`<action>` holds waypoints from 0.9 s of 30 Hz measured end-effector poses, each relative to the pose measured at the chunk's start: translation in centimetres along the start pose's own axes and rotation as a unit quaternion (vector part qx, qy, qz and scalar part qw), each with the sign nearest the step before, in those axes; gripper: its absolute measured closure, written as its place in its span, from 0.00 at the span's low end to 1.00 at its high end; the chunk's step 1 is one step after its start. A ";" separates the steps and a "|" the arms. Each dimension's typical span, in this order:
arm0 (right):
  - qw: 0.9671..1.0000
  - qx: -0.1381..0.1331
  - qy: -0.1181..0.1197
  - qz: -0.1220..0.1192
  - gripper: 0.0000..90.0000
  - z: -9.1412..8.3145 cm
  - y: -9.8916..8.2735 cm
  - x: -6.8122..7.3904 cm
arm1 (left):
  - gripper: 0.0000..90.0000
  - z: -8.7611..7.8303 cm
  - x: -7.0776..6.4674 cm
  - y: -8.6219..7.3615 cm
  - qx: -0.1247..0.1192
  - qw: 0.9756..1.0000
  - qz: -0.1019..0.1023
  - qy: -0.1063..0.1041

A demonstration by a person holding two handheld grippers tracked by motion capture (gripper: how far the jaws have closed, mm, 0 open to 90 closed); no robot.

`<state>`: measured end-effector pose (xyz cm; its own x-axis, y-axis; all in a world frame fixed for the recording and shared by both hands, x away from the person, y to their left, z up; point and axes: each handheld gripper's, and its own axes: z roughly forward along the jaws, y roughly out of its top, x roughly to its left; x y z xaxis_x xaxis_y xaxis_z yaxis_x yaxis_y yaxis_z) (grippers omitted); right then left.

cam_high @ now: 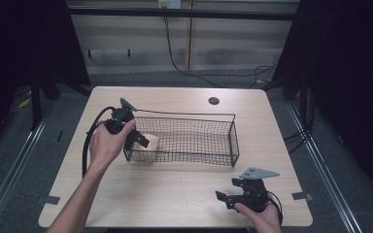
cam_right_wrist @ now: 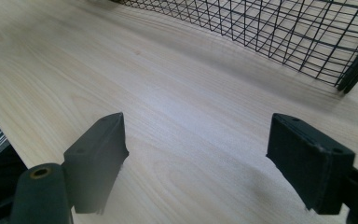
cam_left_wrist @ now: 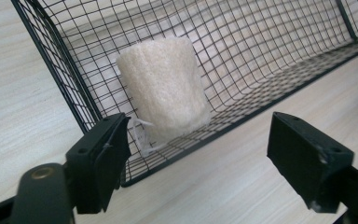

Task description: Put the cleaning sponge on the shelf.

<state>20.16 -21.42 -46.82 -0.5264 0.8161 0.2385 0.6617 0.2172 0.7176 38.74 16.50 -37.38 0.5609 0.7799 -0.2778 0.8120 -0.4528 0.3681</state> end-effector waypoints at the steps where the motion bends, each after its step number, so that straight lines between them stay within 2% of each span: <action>1: 1.000 -0.001 0.000 -0.001 0.21 0.0 0.0 0.0 | 0.24 -0.1 0.1 -0.3 -0.004 1.000 -0.001 -0.002; 3: 1.000 0.001 -0.001 0.001 0.21 0.0 0.0 0.0 | 0.24 -0.4 0.2 -0.9 -0.006 1.000 0.011 -0.008; 4: 1.000 0.001 -0.001 0.001 0.21 0.0 0.0 0.0 | 0.24 -0.4 0.2 -0.9 -0.006 1.000 0.011 -0.008; 5: 1.000 0.001 0.001 0.001 0.21 0.0 0.0 0.0 | 0.24 -0.6 0.2 -1.4 -0.017 1.000 0.017 -0.011; 8: 1.000 0.000 0.000 0.000 0.21 0.0 0.0 0.0 | 0.25 -1.0 0.2 -1.9 -0.024 0.999 0.029 -0.016; 9: 1.000 -0.001 -0.001 -0.001 0.21 0.1 0.0 0.0 | 0.27 -1.3 0.2 -2.3 -0.027 0.998 0.044 -0.028; 10: 1.000 -0.001 -0.001 0.000 0.21 0.1 0.0 0.0 | 0.28 -1.7 0.3 -2.6 -0.033 0.998 0.048 -0.034; 12: 1.000 0.000 -0.002 0.000 0.21 0.1 0.0 0.0 | 0.28 -2.0 0.3 -2.9 -0.040 0.997 0.050 -0.033; 13: 1.000 0.000 -0.002 0.001 0.21 0.1 0.0 0.0 | 0.28 -2.7 0.3 -3.5 -0.054 0.996 0.060 -0.025; 17: 1.000 -0.001 -0.002 0.000 0.21 0.1 0.0 0.0 | 0.28 -3.6 0.4 -4.4 -0.069 0.995 0.061 -0.030; 19: 1.000 -0.001 -0.004 0.001 0.21 0.0 0.0 -0.1 | 0.26 -4.5 0.5 -5.4 -0.084 0.994 0.067 -0.032; 21: 1.000 -0.001 -0.005 0.002 0.21 0.0 0.0 -0.1 | 0.24 -4.6 0.4 -5.7 -0.093 0.993 0.061 -0.032; 26: 1.000 -0.001 -0.007 0.004 0.21 0.0 0.0 -0.1 | 0.20 -4.9 0.6 -7.3 -0.098 0.993 0.063 -0.035; 27: 1.000 -0.001 -0.006 0.004 0.21 0.0 0.0 -0.1 | 0.20 -4.8 0.5 -8.1 -0.110 0.991 0.066 -0.046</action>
<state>20.20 -21.50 -46.85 -0.5142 0.8244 0.2368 0.6653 0.2091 0.7167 31.72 22.63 -36.22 0.6800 0.6732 -0.2904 0.6819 -0.4352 0.5878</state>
